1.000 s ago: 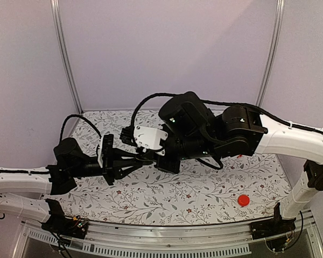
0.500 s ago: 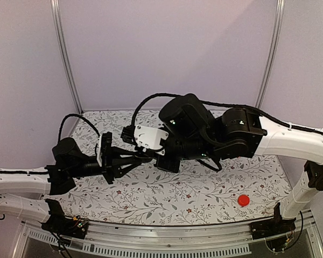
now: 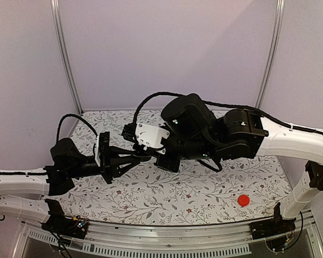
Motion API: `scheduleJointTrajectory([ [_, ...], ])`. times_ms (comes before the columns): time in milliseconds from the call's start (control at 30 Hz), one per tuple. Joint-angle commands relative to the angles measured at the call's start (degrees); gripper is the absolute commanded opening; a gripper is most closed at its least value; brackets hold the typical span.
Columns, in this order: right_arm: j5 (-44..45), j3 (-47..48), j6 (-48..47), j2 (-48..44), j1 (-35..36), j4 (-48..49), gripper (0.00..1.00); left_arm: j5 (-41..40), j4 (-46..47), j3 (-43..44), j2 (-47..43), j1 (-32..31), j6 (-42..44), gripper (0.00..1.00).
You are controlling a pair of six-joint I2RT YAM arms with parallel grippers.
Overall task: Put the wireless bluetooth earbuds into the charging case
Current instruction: Adjust the right earbud in the right side groove of the charging case.
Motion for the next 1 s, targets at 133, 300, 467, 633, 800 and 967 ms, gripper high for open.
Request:
scheduleJointTrajectory([
  [133,-0.94,-0.67,0.73,-1.01,0.03,0.13,0.16,-0.14,2.99,-0.01,-1.22,-0.70,0.15,0.12],
  [300,-0.80,0.51,0.17,0.02,0.03,-0.82,0.21,0.59,2.10,0.51,-0.47,-0.79,0.37,0.12],
  [467,-0.33,0.92,0.05,1.10,0.08,-1.31,0.22,0.62,1.77,0.63,-0.41,-0.88,0.68,0.12],
  [633,0.56,1.38,-0.12,1.58,0.10,-1.48,0.21,0.38,0.96,1.09,0.30,-1.12,1.05,0.12],
  [800,1.13,2.01,0.03,2.33,0.10,-1.66,0.21,-0.30,0.11,1.53,0.81,-1.50,1.51,0.11],
  [967,1.79,2.04,0.05,2.96,0.12,-1.87,0.21,-0.46,-0.17,1.42,0.33,-1.65,1.59,0.11],
])
